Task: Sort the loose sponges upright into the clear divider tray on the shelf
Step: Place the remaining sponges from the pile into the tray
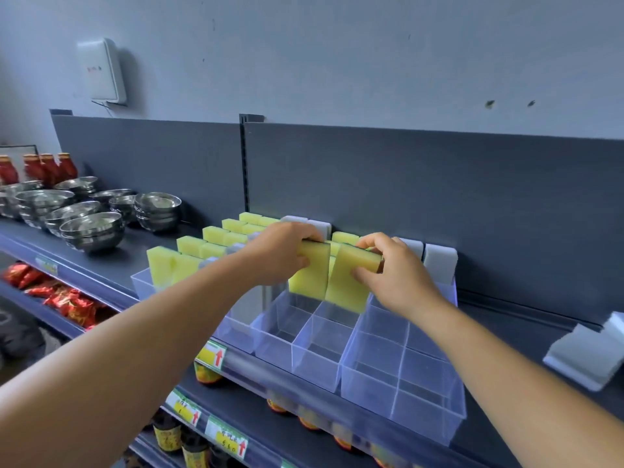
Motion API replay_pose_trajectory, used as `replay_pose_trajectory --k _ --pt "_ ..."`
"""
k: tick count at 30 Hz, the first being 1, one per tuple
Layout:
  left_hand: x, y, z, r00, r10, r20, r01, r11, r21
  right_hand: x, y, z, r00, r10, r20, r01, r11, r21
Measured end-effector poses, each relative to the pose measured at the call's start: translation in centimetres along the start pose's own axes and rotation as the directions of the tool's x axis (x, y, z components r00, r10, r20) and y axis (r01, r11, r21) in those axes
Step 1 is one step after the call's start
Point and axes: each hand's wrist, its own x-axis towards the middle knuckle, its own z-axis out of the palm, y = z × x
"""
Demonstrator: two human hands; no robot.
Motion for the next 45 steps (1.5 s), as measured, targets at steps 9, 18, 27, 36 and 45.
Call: replay_pose_trajectory --k 9,18,27,36,45 --pt "2.1 -2.1 2.1 0.989 0.073 0.13 -0.077 0.997 0.026 1.3 0.5 2.0 0.995 0.053 0.08 -0.037 0.982 -0.187" --pt "2.7 -2.6 3.8 0.957 0.188 0.222 -0.257 0.904 0.342 0.4 -0.9 4.0 0.964 0.173 0.2 -0.083 0.916 -0.391" --pt "2.6 -2.9 3.2 0.929 0.287 0.235 -0.349 0.892 0.287 -0.9 -2.1 3.2 0.962 0.23 0.148 -0.162 0.914 -0.371" --pt "0.5 2.3 3.6 0.855 0.49 0.168 -0.513 0.846 0.147 -5.3 -2.1 -0.4 0.953 0.29 0.091 -0.2 0.823 -0.531" --pt "0.1 10.3 6.0 0.778 0.59 0.217 -0.619 0.78 0.097 -10.4 1.4 -6.1 0.908 0.419 -0.006 -0.342 0.733 -0.588"
